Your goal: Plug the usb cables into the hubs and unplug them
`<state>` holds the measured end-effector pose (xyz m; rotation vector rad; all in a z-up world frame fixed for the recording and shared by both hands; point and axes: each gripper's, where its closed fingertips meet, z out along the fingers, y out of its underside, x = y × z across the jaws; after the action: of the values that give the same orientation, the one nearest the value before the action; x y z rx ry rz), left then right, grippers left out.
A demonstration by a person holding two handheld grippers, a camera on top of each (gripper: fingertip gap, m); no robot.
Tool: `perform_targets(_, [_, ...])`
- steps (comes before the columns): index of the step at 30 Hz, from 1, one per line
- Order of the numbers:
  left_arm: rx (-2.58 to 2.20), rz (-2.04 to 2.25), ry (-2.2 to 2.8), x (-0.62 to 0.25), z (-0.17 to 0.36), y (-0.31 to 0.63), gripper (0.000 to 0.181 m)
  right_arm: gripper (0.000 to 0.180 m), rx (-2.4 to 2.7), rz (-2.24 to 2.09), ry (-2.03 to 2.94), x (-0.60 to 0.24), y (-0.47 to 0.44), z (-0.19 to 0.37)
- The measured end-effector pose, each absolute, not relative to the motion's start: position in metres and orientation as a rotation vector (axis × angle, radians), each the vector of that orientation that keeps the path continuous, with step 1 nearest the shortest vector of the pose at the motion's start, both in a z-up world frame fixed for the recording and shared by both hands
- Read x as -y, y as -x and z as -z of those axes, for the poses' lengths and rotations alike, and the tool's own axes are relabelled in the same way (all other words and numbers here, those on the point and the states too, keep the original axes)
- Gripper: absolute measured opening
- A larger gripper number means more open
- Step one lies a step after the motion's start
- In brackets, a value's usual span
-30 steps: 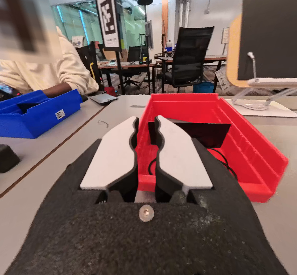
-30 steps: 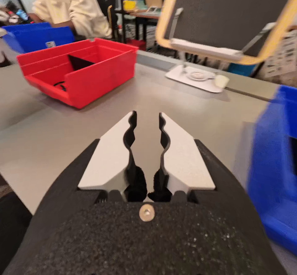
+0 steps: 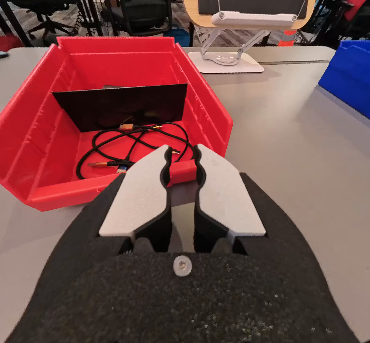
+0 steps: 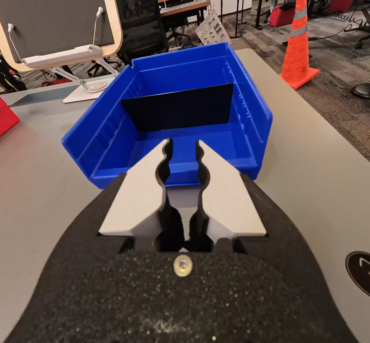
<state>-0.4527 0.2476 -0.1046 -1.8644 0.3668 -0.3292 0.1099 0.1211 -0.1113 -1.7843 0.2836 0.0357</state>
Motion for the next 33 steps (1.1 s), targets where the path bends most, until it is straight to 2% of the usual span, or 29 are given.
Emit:
perform_targets(20, [-0.410,0.181,1.900,-0.253,0.109,0.473,0.024,0.019,-0.297,-0.050,1.794,-0.119,-0.112,0.114])
perform_targets(26, [-0.926,-0.017,2.093,-0.261,0.121,0.471,0.033,0.019,-0.295,-0.116,1.804,-0.119,-0.102,0.117])
perform_targets(29, [-1.137,-0.222,2.140,-0.297,0.121,0.482,0.025,0.019,-0.280,-0.138,1.811,-0.123,-0.096,0.118])
perform_targets(33, [-1.283,-0.246,2.355,-0.337,0.145,0.483,0.033,0.019,-0.236,-0.143,1.843,-0.126,-0.087,0.123])
